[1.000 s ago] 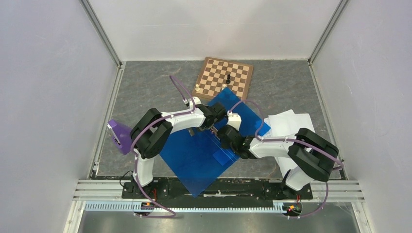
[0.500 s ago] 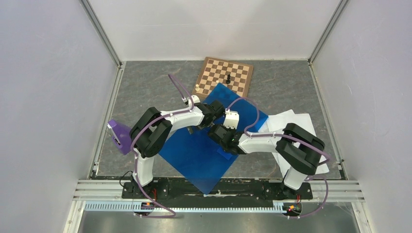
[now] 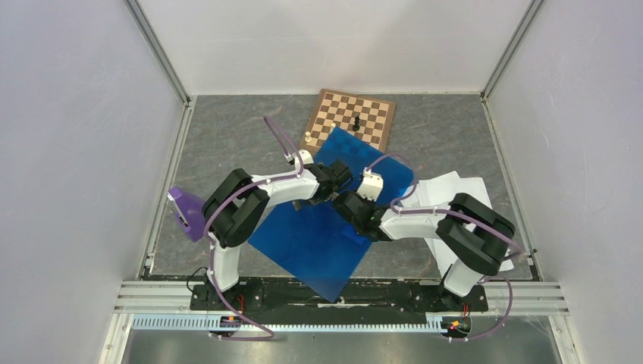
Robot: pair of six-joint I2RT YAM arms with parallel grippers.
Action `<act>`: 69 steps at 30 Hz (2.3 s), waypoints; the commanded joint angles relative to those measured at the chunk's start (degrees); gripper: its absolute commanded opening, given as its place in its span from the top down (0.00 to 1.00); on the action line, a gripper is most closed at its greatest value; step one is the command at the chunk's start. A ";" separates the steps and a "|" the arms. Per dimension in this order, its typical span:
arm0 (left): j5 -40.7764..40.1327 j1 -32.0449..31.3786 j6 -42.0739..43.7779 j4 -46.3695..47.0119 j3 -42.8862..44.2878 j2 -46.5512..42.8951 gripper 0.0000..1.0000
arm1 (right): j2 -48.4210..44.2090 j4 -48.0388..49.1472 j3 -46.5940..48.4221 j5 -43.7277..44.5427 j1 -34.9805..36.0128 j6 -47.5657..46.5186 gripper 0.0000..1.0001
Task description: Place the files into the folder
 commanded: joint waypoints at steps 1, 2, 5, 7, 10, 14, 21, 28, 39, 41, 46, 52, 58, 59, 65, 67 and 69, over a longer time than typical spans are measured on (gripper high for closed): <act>10.09 -2.19 -0.04 -9.37 -7.38 6.51 0.03 | 1.29 -2.00 -10.92 -13.09 -5.13 -1.93 0.85; 10.09 -2.19 -0.16 -9.30 -7.63 6.08 0.03 | 0.80 -1.01 -11.42 -14.03 -4.51 -2.37 0.85; 10.67 -2.19 0.02 -9.25 -8.10 5.07 0.03 | -0.99 0.34 -12.17 -15.13 -1.49 -2.96 0.84; 11.32 -2.19 0.54 -8.84 -8.70 4.28 0.03 | -2.91 2.86 -13.55 -17.20 0.42 -2.83 0.84; 11.89 -2.27 2.34 -6.91 -10.71 1.96 0.04 | -5.51 6.12 -13.74 -19.35 4.67 -3.02 0.85; 11.23 -2.28 4.35 -5.75 -13.04 -1.70 0.05 | -7.76 4.79 -10.51 -17.89 7.69 -4.57 0.84; 11.50 -2.37 13.90 -0.69 -14.70 -8.96 0.07 | -16.54 6.56 -10.07 -12.21 7.65 -12.66 0.70; 11.41 -2.15 22.55 1.46 -10.06 -13.30 0.06 | -23.50 17.22 -13.49 -16.58 1.63 -33.57 0.49; 17.88 3.00 31.14 0.49 -0.93 -15.88 0.10 | -28.56 21.10 -15.60 -29.77 -0.92 -49.57 0.55; 17.95 3.87 31.33 -0.11 -0.81 -17.40 0.10 | -29.19 19.64 -16.14 -30.52 -0.90 -51.12 0.63; 18.26 5.34 31.43 -1.51 -1.40 -21.17 0.10 | -27.71 17.28 -16.07 -32.48 -0.03 -53.99 0.72; 18.26 6.41 31.26 -2.22 -2.89 -26.06 0.10 | -22.45 14.88 -12.31 -31.07 1.37 -56.64 0.75; 18.26 7.12 31.43 -3.07 -3.66 -29.15 0.10 | -17.01 16.14 -7.44 -31.73 1.36 -57.89 0.75; 18.26 7.19 31.43 -3.15 -3.83 -29.72 0.10 | -15.75 16.21 -6.21 -31.81 1.36 -57.93 0.75; 17.49 7.65 31.60 -3.91 -4.56 -32.17 0.10 | -8.35 15.70 0.88 -30.74 0.84 -60.09 0.77; 17.17 7.78 31.76 -4.18 -4.81 -32.84 0.10 | -5.98 15.15 3.44 -30.72 0.42 -60.44 0.77; 16.84 7.91 31.96 -4.45 -4.94 -33.36 0.10 | -3.56 14.46 5.84 -30.60 0.03 -60.59 0.78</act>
